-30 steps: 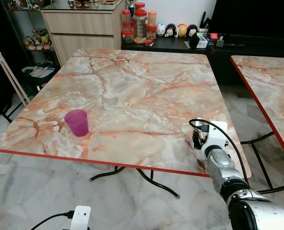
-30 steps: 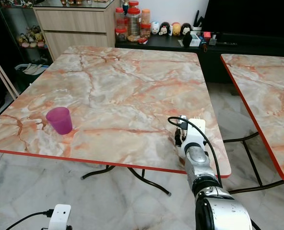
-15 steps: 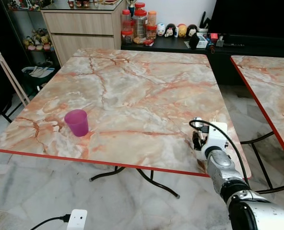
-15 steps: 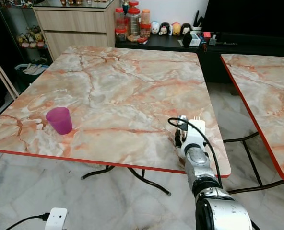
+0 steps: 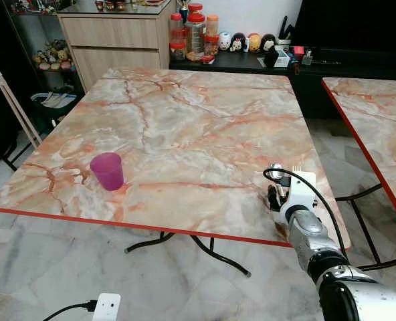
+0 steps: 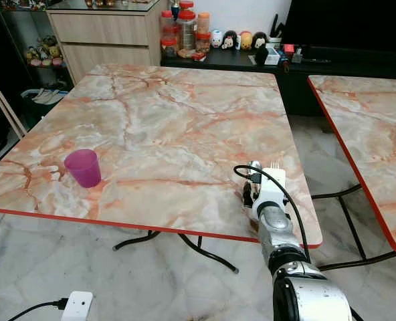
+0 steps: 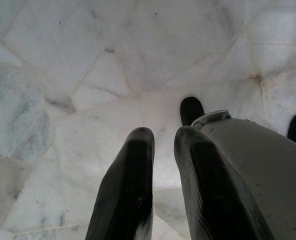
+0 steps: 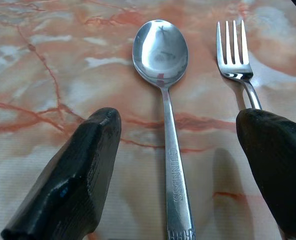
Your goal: Setting the table
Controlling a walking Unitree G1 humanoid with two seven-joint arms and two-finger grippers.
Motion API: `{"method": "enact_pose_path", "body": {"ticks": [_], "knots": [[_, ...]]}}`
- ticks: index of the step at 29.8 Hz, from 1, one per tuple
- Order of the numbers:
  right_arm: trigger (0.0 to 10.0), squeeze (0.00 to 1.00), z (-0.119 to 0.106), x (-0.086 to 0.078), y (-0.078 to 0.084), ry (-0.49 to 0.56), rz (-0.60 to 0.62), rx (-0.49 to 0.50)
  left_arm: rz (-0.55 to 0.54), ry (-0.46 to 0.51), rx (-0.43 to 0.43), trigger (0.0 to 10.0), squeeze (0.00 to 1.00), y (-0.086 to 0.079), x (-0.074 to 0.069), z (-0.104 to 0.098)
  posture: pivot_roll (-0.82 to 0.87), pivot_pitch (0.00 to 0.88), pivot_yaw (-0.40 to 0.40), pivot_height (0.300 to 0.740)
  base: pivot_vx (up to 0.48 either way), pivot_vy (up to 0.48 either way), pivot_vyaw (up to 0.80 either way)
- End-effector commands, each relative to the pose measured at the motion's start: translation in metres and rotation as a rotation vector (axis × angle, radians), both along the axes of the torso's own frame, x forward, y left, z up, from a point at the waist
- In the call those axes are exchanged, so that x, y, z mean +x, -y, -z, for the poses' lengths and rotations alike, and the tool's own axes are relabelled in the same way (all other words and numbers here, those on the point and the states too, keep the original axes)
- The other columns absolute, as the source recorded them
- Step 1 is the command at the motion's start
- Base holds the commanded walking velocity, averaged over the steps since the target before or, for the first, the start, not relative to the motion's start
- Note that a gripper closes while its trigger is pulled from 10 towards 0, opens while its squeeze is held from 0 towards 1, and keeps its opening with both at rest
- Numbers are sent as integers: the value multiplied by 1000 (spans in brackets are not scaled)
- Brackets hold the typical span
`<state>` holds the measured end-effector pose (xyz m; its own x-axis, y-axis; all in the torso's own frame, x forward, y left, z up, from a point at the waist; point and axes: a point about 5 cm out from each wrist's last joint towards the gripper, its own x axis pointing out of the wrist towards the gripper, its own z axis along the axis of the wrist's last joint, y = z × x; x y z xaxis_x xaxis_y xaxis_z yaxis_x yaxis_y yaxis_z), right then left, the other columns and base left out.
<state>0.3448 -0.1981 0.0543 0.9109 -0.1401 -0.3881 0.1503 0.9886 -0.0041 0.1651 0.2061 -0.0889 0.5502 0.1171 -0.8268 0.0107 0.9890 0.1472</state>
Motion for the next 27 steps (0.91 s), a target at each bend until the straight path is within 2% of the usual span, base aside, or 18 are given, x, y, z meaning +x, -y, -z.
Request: {"method": "enact_pose_path", "body": {"ticks": [1, 14, 27], "knots": [[10000, 0, -5, 4, 0, -3, -4, 1, -3, 7, 10, 10000, 0, -4, 1, -1, 15, 16, -19, 740, 0, 0, 0], [10000, 0, -3, 4, -3, -17, -19, 5, -9, 13, 16, 10000, 0, -5, 3, -2, 21, 15, -18, 740, 0, 0, 0], [10000, 0, -3, 4, -5, -25, -38, -1, -18, 6, 14, 10000, 0, -5, -3, 0, 25, 39, -25, 740, 0, 0, 0]]}}
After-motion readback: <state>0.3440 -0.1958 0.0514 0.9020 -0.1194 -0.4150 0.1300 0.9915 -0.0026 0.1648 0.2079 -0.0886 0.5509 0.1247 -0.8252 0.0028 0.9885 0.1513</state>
